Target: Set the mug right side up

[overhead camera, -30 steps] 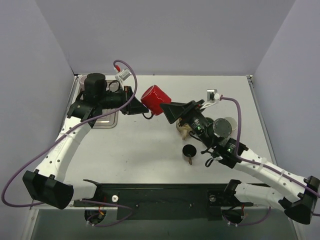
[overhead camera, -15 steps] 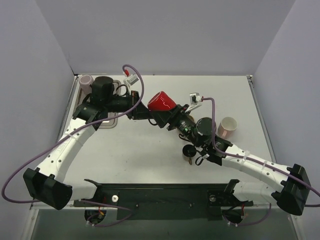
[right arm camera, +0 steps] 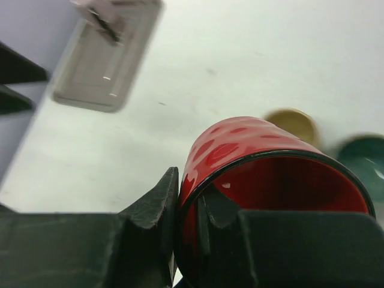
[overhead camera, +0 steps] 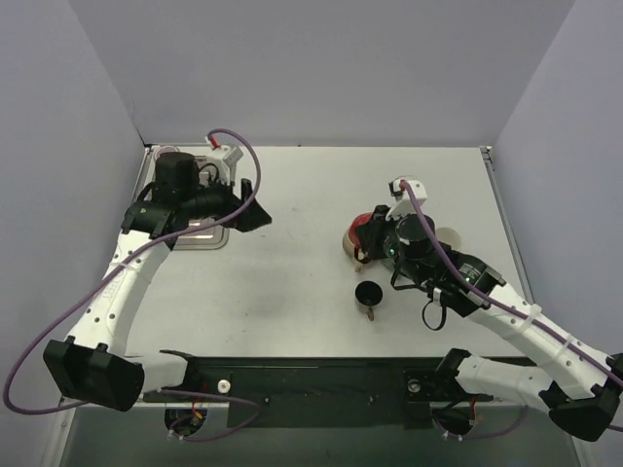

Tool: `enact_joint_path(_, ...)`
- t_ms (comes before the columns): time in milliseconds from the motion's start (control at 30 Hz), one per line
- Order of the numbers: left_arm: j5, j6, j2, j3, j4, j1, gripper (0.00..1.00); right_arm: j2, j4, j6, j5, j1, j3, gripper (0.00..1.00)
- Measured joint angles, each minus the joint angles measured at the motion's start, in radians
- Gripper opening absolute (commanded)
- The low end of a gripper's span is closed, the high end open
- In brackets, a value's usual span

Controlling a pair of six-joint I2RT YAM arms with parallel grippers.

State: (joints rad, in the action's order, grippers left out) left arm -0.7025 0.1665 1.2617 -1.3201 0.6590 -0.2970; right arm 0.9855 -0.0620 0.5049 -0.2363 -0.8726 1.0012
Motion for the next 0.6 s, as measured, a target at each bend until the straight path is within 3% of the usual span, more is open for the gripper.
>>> enact_joint_path(133, 0.26, -0.098, -0.005, 0.032, -0.052, 0.158, 0.88, -0.011, -0.331, -0.039, -0.043, 0.092, 0.059, 0.0)
enact_joint_path(267, 0.436, -0.165, 0.065, 0.064, -0.128, 0.274, 0.88, -0.022, -0.479, -0.041, 0.031, 0.212, -0.088, 0.0)
enact_joint_path(433, 0.521, -0.179, 0.298, 0.011, -0.173, 0.388, 0.89, 0.043, -0.548, -0.031, 0.141, 0.257, -0.297, 0.0)
enact_joint_path(600, 0.598, -0.175, 0.459, -0.016, -0.216, 0.447, 0.89, 0.079, -0.491, -0.031, 0.201, 0.277, -0.373, 0.0)
